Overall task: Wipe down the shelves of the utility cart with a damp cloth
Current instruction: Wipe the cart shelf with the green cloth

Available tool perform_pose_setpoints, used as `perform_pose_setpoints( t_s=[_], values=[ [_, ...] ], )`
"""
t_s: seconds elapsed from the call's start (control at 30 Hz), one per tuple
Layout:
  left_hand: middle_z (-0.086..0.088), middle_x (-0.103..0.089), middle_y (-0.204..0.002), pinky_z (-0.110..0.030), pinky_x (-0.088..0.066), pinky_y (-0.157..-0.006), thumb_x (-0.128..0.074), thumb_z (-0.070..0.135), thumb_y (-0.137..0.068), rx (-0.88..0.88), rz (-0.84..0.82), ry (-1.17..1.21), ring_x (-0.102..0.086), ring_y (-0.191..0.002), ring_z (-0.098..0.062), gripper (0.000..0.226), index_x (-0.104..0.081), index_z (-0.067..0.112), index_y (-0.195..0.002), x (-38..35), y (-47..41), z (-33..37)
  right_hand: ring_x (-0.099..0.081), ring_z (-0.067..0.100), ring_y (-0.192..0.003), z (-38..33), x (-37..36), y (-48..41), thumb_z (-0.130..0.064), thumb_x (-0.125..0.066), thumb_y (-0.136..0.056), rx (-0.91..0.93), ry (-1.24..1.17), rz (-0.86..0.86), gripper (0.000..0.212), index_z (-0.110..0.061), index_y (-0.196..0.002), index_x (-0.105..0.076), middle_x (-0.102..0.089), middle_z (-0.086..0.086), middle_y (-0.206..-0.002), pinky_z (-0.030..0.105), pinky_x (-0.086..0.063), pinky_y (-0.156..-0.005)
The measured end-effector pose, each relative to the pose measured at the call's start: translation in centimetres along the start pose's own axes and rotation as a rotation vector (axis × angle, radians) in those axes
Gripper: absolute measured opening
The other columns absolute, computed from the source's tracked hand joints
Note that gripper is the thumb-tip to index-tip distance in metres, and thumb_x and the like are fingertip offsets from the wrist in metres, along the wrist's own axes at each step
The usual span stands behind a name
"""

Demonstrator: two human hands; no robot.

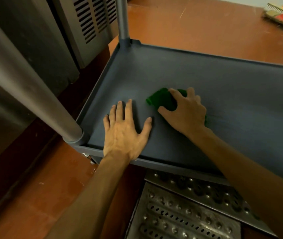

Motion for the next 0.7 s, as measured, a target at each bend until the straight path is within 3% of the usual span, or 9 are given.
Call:
perform_pose_setpoints(
  t_s=[0.2,0.33,0.7],
  values=[
    [-0.007,-0.011,-0.167,-0.052,-0.009,-0.125,-0.021,0.075,-0.092,-0.014,-0.016,-0.005,-0.005,-0.155,-0.025,0.084,-0.009,0.026,-0.159,0.0,0.1,0.1,-0.051,0.025,-0.1,0.5,1.9,4.4,-0.067,-0.051,-0.07,0.307,-0.147,-0.101,0.067,-0.039,-0.13,-0.051,-0.046,0.002,-0.117,0.033,-0.047,-0.074],
    [-0.007,-0.009,-0.168,-0.052,-0.007,-0.125,-0.017,0.078,-0.089,-0.027,-0.036,-0.013,-0.003,-0.155,-0.026,0.087,-0.007,0.026,-0.159,0.0,0.1,0.1,-0.051,0.021,-0.101,2.9,3.1,7.1,-0.05,-0.063,-0.072,0.532,-0.212,-0.161,0.058,-0.033,-0.127,-0.059,-0.047,0.001,-0.115,0.034,-0.051,-0.075],
    [-0.011,0.013,-0.167,-0.057,0.002,-0.123,0.003,0.083,-0.083,-0.085,-0.162,-0.186,0.014,-0.154,-0.028,0.095,0.012,0.025,-0.158,-1.4,0.3,0.1,-0.057,0.031,-0.095,4.9,1.7,3.0,-0.042,-0.067,-0.075,0.417,-0.238,0.068,0.055,-0.019,-0.125,-0.063,-0.052,0.013,-0.111,0.042,-0.056,-0.071]
  ],
)
Point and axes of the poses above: each hand's wrist, its own y-axis away from the middle knuckle, its own x-axis out of the back of the hand, z = x × y, the point moved 6 cm from there along -y, towards the middle knuckle
